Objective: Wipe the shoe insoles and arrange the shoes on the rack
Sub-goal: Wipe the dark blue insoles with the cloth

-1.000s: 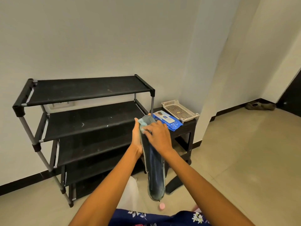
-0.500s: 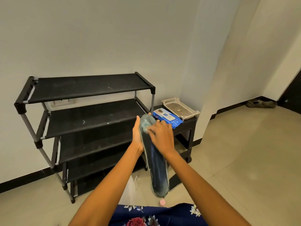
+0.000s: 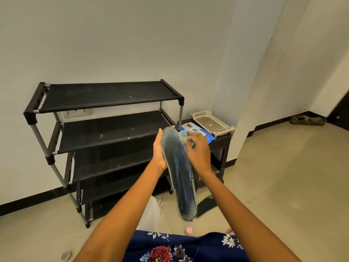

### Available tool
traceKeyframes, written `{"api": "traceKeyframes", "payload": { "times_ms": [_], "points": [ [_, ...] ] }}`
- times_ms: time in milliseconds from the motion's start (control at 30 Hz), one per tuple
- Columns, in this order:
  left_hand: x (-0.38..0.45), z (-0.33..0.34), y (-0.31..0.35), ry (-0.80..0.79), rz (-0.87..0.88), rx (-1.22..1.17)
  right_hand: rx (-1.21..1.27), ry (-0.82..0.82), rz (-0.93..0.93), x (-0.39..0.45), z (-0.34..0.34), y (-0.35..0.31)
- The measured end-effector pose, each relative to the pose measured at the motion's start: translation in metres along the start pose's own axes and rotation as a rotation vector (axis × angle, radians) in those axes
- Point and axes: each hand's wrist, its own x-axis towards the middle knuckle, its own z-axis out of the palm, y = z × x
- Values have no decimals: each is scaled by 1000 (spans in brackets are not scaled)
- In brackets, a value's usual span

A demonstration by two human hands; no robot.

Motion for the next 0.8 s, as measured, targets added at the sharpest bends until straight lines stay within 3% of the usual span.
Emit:
{"api": "traceKeyframes", "payload": {
  "times_ms": [67,133,333,500,700,800],
  "points": [
    [-2,5,-1,-2,0,33,13,-3,44,11,-1,3],
    [-1,8,1,18,1,18,-32,-106,10,10,5,0],
    [11,-1,9,65,71,-153,-142,-206,-252,-24,33,-14],
    [1,4,2,83,39,-51,-282,-87,-90,10,23,-5],
    [3,-3,12,59,69,-157,-325,-167,-362,-22,23,-16],
    [1,1,8,58,50,-115,-442,-111,-208,-3,17,0]
  ]
}}
